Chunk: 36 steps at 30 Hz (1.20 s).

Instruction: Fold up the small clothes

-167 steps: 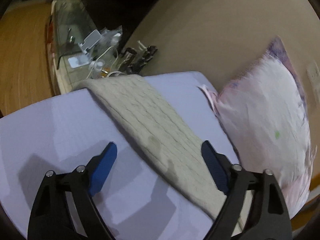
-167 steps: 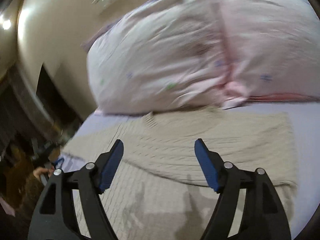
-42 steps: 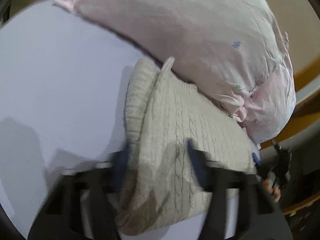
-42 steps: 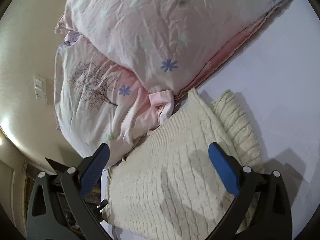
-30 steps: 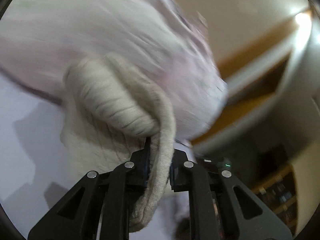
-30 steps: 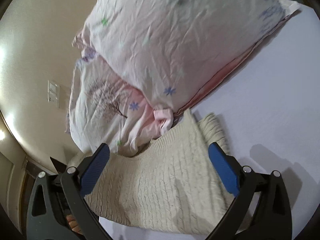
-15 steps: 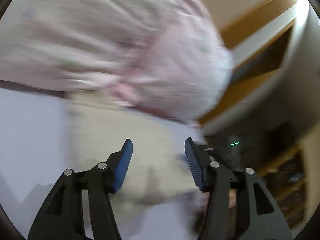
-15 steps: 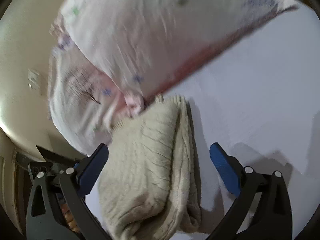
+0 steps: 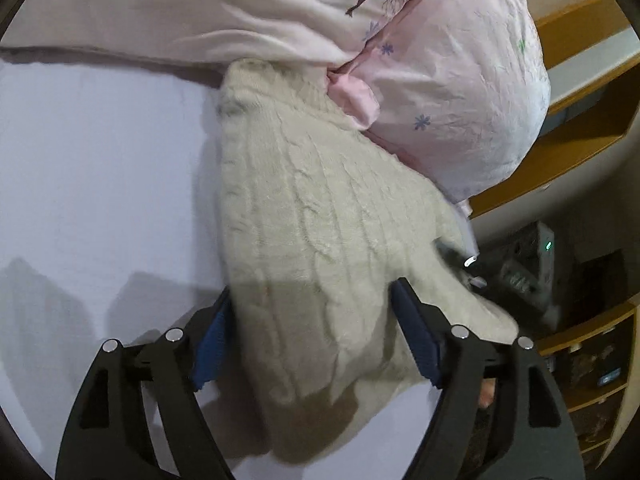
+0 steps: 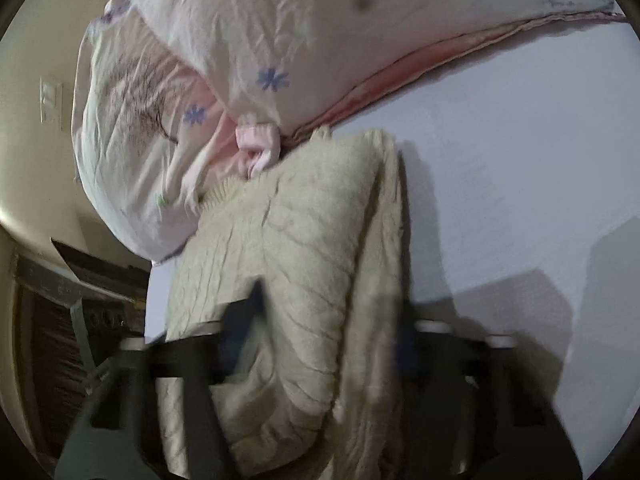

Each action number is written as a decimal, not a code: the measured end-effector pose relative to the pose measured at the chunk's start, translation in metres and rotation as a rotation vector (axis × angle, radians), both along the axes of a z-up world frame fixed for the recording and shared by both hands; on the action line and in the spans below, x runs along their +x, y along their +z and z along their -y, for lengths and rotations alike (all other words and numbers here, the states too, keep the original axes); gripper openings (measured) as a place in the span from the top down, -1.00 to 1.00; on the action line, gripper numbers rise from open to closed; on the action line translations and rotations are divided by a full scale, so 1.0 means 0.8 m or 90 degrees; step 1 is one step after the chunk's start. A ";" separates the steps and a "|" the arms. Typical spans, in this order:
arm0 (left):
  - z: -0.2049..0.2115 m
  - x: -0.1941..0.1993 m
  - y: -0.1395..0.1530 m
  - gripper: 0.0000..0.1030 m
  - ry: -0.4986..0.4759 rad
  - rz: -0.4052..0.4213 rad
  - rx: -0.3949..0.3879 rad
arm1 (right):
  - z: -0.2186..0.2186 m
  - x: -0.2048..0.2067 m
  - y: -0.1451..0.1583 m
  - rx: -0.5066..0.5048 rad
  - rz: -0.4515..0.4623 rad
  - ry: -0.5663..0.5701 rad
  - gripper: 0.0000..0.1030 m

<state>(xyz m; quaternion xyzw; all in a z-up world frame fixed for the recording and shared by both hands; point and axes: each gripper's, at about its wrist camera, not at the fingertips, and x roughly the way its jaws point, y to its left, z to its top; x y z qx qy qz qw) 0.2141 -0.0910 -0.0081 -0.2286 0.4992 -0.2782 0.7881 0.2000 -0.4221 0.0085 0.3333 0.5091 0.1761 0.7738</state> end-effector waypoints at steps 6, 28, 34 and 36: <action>-0.040 -0.029 0.039 0.17 -0.062 0.072 -0.023 | -0.032 -0.033 0.046 0.061 0.074 0.067 0.44; -0.068 -0.091 0.015 -0.38 -0.029 0.158 0.202 | -0.106 -0.045 0.046 -0.312 0.126 0.044 0.85; -0.080 -0.108 0.021 -0.38 -0.021 0.176 0.216 | -0.111 -0.095 0.116 -0.301 0.227 0.030 0.44; -0.085 -0.118 0.025 -0.38 -0.016 0.184 0.216 | -0.125 -0.116 0.131 -0.259 0.256 0.066 0.25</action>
